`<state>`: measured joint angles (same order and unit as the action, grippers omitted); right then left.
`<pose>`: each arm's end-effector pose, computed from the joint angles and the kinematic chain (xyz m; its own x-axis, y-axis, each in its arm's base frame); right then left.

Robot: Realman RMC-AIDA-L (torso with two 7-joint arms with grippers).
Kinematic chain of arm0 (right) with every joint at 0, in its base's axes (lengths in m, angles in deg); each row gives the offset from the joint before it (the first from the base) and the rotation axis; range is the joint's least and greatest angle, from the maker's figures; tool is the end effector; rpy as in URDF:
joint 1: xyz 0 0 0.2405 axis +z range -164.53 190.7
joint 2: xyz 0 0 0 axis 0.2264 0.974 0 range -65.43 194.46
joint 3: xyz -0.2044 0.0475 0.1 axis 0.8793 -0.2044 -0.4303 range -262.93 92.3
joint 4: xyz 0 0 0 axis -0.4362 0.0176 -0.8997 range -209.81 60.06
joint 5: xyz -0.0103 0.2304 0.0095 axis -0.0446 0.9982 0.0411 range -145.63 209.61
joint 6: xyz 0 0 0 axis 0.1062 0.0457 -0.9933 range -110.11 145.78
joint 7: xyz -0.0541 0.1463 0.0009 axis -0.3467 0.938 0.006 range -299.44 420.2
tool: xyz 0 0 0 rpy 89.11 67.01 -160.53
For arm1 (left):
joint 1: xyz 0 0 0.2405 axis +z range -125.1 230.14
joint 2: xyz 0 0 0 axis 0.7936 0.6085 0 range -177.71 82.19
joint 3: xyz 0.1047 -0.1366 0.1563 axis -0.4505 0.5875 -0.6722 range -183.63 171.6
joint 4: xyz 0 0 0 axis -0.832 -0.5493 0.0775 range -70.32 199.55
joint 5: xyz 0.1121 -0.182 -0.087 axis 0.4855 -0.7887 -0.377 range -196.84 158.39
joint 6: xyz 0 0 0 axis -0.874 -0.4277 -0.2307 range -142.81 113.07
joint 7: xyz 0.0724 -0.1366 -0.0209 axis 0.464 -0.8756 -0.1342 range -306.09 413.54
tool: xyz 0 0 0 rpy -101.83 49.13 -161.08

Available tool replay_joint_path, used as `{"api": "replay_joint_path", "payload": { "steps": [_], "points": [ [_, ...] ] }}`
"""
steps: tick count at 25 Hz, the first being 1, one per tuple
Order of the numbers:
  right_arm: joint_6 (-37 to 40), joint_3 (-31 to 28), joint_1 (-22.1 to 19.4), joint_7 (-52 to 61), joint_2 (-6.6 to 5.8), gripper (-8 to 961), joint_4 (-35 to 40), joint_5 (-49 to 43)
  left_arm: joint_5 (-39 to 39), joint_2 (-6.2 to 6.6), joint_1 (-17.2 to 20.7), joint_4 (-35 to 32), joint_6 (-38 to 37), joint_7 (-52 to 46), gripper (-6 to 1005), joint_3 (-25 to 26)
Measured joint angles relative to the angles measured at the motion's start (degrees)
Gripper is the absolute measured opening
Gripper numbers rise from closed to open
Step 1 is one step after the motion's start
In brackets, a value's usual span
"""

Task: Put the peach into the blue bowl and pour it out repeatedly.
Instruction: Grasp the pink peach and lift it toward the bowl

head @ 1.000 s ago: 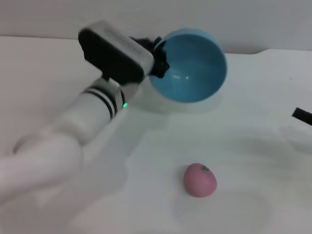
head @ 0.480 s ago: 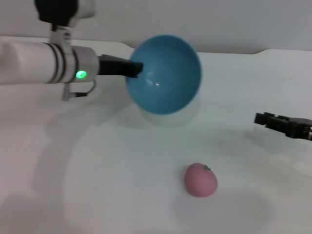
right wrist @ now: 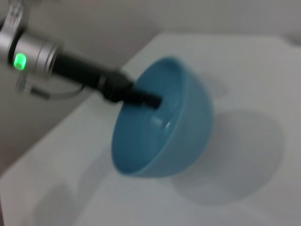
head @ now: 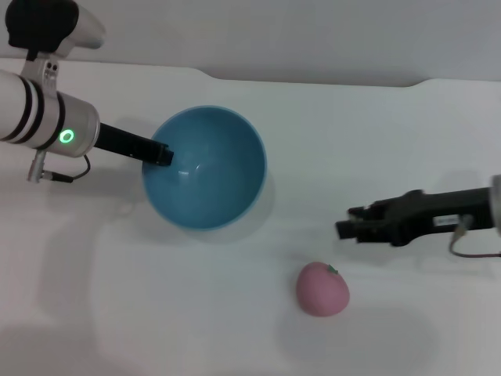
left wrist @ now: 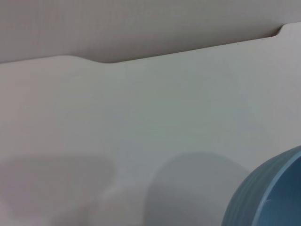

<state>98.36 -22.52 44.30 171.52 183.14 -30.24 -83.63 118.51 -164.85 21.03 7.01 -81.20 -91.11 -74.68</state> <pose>0.2268 0.3498 -0.0357 0.7145 -0.6552 -0.2452 -0.6785 -0.7345 -0.0145 -0.2446 0.3996 0.0045 0.5478 0.8116 0.2033 0.7931 -0.4263 -0.4350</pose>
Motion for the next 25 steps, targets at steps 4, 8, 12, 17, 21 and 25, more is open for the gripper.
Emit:
{"api": "replay_joint_path", "payload": {
  "steps": [4, 8, 12, 17, 21, 25],
  "points": [
    [-1.6, 6.4, 3.4, 2.6, 0.02, 426, -0.1, -2.4, 0.0, -0.19, 1.1, -1.1, -1.6, -0.6, -1, 0.1],
    [-2.3, 11.2, 6.0, 5.9, 0.16, 426, -0.2, -5.7, 0.1, -0.24, 1.2, -1.4, -3.3, -0.9, -1, 0.1],
    [-2.9, 15.5, 6.8, 8.4, 0.21, 428, -0.3, -6.3, 0.2, -0.33, 1.2, -1.4, -3.4, -0.9, -1, -0.1],
    [-3.3, 17.7, 7.1, 10.4, 0.20, 414, -1.4, -7.2, -0.1, -0.58, 1.3, -2.5, -3.6, -0.9, -2, -0.4],
    [-4.4, 18.3, 7.2, 10.5, 0.20, 403, -3.9, -7.2, -0.3, -0.68, 1.0, -2.8, -3.5, -1.0, -1, -0.5],
    [-6.4, 18.7, 7.3, 10.5, 0.21, 391, -5.5, -7.2, -0.4, -0.74, 0.7, -2.8, -3.2, -1.0, -1, -0.4]
  ]
}}
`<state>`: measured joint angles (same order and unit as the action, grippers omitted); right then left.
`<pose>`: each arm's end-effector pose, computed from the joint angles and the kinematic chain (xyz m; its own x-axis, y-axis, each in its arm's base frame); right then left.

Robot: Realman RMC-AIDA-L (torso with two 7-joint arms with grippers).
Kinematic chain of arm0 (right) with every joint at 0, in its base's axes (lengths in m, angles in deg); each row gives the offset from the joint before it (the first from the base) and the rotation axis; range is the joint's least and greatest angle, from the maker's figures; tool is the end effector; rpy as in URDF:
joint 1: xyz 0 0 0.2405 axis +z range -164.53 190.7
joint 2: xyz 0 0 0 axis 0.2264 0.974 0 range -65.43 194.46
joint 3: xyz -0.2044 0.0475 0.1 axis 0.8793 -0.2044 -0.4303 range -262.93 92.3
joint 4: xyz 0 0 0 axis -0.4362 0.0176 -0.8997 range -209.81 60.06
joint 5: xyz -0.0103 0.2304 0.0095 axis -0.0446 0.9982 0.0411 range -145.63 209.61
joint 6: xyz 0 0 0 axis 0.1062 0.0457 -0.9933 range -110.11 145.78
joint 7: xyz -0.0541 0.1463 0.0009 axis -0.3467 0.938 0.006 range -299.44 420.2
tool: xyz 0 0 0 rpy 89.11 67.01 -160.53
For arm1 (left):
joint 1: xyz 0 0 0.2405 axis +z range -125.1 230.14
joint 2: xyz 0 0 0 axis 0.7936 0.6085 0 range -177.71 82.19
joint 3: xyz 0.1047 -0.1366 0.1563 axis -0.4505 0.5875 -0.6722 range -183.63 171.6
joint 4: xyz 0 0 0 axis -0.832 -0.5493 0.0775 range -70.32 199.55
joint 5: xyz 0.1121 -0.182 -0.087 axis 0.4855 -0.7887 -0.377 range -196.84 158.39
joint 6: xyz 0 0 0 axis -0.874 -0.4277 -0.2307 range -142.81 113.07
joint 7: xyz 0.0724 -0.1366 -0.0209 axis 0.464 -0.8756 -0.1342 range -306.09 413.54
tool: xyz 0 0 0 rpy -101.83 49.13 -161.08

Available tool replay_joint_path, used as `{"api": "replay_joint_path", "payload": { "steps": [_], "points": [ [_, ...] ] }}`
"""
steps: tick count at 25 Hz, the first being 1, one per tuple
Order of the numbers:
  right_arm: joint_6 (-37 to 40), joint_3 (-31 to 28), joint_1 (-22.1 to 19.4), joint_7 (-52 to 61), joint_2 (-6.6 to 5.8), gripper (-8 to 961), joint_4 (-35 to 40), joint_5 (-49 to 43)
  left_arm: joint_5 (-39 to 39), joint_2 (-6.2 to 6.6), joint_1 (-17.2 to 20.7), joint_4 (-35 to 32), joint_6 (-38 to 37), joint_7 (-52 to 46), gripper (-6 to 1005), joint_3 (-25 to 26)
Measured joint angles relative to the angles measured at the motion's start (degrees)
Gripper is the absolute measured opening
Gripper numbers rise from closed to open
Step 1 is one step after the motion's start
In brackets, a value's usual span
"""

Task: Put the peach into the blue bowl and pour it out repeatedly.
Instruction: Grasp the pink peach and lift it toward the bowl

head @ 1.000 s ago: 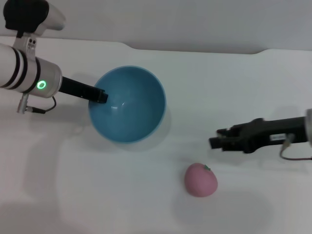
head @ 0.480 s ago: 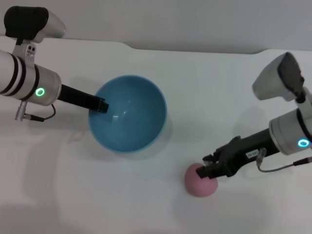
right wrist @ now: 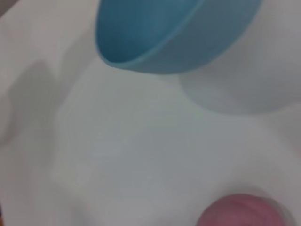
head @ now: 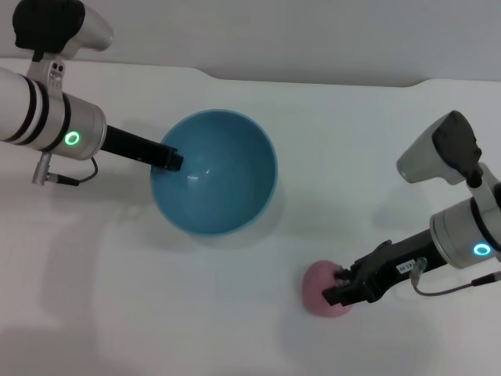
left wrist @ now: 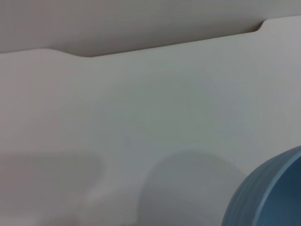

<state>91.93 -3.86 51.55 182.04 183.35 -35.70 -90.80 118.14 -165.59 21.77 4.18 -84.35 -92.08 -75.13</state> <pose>0.2199 0.3374 -0.0936 0.7559 -0.6436 0.1200 -0.6429 -0.7643 -0.0496 -0.2343 0.3927 0.0023 0.5467 0.8159 0.1881 0.8005 -0.4435 -0.4030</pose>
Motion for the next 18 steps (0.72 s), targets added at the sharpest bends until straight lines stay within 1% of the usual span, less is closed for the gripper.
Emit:
{"api": "replay_joint_path", "payload": {
  "steps": [6, 8, 11, 16, 18],
  "points": [
    [-5.1, 4.6, 0.2, 0.0, 0.20, 374, -1.1, 0.4, -0.4, -0.16, -0.1, 0.0, 0.7, 0.0, -2, 0.0],
    [-5.9, 6.1, 0.5, 0.0, 0.22, 369, -1.2, 0.4, -0.7, -0.18, -0.1, 0.0, 0.8, 0.0, -2, -0.1],
    [-5.9, 6.7, 0.8, 0.0, 0.13, 360, -1.1, 0.4, -1.3, -0.20, -0.1, 0.0, 0.9, -0.1, -2, -0.1],
    [-6.1, 6.0, 0.4, -0.3, 0.06, 176, -0.5, 0.6, -2.0, -0.21, -0.2, 0.2, 1.6, -0.7, -2, -0.5],
    [-6.1, 5.8, 0.2, -0.4, 0.06, 137, -0.4, 0.6, -2.1, -0.21, -0.2, 0.4, 1.8, -0.8, -2, -0.8]
  ]
}}
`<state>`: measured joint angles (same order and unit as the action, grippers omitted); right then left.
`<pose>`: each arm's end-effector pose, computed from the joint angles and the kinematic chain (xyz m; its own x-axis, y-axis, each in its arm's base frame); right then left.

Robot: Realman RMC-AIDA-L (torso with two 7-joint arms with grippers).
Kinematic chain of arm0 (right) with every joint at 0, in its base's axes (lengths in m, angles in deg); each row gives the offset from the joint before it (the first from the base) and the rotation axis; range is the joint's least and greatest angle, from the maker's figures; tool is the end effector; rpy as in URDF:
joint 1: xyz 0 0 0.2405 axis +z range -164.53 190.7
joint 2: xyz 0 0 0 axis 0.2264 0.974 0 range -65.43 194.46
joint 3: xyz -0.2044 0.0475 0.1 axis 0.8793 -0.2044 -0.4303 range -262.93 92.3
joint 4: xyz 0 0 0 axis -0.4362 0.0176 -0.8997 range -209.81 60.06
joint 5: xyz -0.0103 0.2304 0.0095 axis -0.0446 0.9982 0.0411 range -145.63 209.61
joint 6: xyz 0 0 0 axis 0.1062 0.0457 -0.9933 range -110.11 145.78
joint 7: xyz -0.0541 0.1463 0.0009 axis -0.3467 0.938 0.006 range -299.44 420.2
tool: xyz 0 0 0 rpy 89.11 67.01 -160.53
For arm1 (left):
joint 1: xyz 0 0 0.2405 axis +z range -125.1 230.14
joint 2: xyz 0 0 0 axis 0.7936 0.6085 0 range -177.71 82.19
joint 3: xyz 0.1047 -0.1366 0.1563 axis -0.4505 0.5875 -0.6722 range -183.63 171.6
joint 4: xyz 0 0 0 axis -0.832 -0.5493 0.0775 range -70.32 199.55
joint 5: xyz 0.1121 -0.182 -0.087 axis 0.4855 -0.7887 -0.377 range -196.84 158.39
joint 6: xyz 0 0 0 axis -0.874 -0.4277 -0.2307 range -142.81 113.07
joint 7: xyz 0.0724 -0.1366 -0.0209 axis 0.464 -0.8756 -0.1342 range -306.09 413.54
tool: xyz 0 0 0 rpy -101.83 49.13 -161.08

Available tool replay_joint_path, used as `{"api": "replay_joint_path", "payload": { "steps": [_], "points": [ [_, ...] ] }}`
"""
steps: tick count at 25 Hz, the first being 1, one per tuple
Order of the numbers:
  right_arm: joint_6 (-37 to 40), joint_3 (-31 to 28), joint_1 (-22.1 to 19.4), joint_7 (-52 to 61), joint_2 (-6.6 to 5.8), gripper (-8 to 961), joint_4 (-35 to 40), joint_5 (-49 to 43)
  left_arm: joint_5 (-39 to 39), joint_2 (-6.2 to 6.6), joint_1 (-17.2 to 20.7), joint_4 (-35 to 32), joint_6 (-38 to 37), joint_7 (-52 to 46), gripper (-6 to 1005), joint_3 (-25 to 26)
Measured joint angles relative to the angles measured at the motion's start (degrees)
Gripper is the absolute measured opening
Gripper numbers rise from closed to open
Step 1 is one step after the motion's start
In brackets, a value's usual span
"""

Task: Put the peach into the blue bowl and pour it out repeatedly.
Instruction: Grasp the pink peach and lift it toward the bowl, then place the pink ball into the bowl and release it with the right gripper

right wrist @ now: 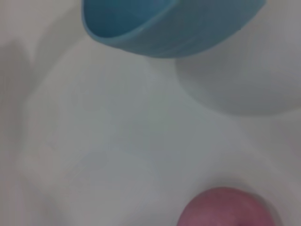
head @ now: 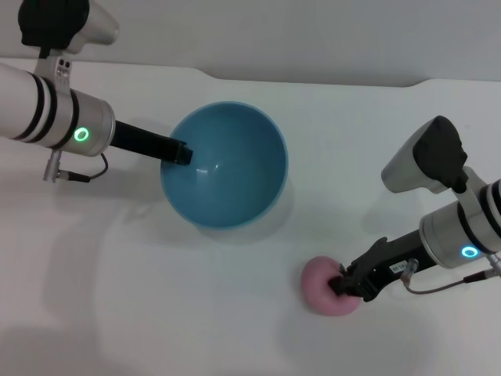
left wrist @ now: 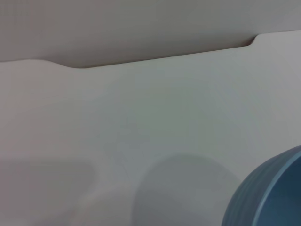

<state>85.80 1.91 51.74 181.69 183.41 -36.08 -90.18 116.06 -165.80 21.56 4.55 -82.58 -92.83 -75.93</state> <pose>0.2228 0.3410 -0.1060 0.7888 -0.5975 0.1444 -0.5870 -0.8019 -0.1115 -0.2274 0.3962 -0.0022 0.5402 0.8113 0.2237 0.8142 -0.4365 -0.3829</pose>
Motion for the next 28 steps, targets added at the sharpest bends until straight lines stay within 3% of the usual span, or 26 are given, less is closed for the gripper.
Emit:
{"api": "replay_joint_path", "payload": {
  "steps": [5, 8, 14, 17, 22, 28],
  "points": [
    [0.8, -3.7, -2.4, -0.5, -0.11, 41, 2.0, 1.1, -1.0, 0.00, -0.1, 0.2, 0.8, -0.7, -1, -1.2],
    [3.8, -7.7, -5.2, -3.4, -0.33, 41, 4.6, 3.6, -1.7, 0.01, -0.3, 0.4, 1.2, -0.7, -1, -2.3],
    [15.1, -22.7, -11.5, -10.2, -0.32, 42, 12.1, 7.8, -1.6, 0.11, -2.9, 3.2, 1.3, -2.0, -1, -6.6],
    [25.5, -32.8, -12.5, -15.8, -0.71, 41, 14.0, 17.4, -1.6, 0.03, -5.8, 6.3, 1.8, -2.2, -1, -9.4],
    [29.9, -35.9, -12.3, -19.8, -1.20, 41, 15.7, 24.4, -2.1, -0.37, -8.8, 8.1, 2.4, -3.4, -2, -14.2],
    [29.5, -34.8, -10.1, -19.9, -0.70, 41, 16.9, 18.4, -2.1, -0.60, -11.7, 7.8, 2.5, -8.3, -1, -22.0]
  ]
}}
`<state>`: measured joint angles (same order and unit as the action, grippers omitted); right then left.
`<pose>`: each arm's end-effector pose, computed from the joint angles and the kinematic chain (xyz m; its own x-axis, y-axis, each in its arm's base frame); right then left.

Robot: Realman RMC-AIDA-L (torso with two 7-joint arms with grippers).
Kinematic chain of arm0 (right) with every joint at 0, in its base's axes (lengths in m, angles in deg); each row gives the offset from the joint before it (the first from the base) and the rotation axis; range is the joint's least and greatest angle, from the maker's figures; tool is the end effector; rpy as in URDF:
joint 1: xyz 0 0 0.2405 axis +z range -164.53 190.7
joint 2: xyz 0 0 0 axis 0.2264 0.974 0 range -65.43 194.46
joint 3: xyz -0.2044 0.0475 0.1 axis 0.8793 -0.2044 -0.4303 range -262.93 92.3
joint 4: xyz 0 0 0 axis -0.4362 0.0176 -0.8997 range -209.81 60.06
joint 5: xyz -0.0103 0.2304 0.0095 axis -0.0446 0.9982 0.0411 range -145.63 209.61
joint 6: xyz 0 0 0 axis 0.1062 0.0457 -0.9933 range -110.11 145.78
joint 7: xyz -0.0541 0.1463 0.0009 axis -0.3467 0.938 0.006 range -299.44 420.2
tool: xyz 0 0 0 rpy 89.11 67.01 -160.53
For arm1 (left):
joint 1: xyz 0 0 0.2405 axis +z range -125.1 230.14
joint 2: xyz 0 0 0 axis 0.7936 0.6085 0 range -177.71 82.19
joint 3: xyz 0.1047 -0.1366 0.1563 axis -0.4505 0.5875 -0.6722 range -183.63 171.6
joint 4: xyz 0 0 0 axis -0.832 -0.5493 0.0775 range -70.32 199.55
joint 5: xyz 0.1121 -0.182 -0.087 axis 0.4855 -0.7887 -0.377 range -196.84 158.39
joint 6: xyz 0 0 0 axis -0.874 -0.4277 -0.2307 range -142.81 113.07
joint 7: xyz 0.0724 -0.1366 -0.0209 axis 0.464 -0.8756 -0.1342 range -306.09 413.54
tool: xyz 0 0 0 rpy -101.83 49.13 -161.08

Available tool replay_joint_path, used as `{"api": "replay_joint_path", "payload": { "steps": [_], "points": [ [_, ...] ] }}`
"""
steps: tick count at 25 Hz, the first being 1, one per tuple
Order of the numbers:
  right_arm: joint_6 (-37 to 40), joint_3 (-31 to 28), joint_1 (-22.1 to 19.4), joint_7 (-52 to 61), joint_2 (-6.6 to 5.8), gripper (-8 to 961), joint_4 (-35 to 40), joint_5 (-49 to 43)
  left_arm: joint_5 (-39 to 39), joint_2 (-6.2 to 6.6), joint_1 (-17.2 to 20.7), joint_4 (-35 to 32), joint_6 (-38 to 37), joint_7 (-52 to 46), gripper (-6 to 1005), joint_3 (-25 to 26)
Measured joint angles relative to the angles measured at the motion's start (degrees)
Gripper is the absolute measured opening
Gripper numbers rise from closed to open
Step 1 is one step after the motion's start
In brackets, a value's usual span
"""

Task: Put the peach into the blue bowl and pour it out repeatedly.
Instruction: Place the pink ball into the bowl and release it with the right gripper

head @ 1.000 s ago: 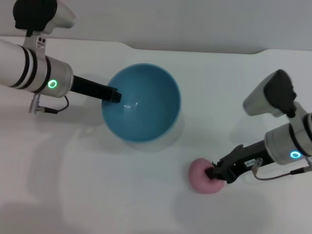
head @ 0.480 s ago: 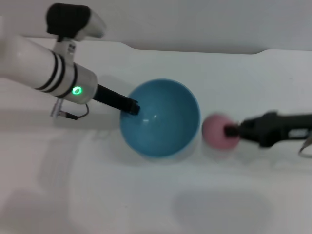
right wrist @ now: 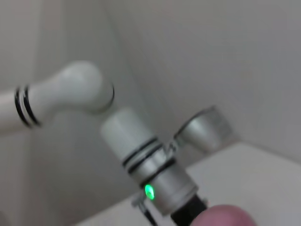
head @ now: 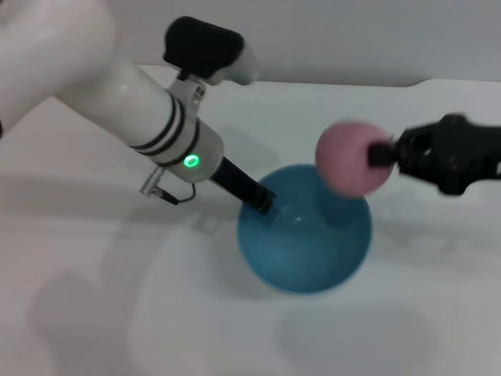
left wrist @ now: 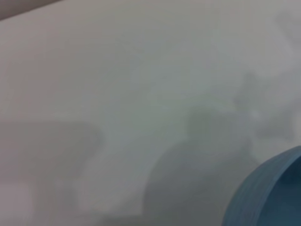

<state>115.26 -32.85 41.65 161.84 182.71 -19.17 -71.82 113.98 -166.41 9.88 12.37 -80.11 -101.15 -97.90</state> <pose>0.1829 0.3421 0.0375 0.7672 -0.3899 -0.5093 -0.4341 -0.9002 0.0351 -0.1622 0.3822 -0.0903 0.6578 0.7502 -0.0671 0.6915 -0.6368 -0.3410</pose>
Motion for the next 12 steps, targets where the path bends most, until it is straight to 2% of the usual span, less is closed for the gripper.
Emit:
{"api": "replay_joint_path", "payload": {
  "steps": [5, 12],
  "points": [
    [-2.0, 4.3, 1.3, 0.2, 0.46, 42, -0.7, -6.1, -0.3, -0.06, -0.9, -0.3, -0.3, -1.2, -1, -1.8],
    [-7.8, 9.9, 0.8, 0.5, 0.53, 42, -2.2, -6.9, -1.3, -0.10, -1.4, -0.4, -0.3, -1.2, -2, -1.8]
  ]
}}
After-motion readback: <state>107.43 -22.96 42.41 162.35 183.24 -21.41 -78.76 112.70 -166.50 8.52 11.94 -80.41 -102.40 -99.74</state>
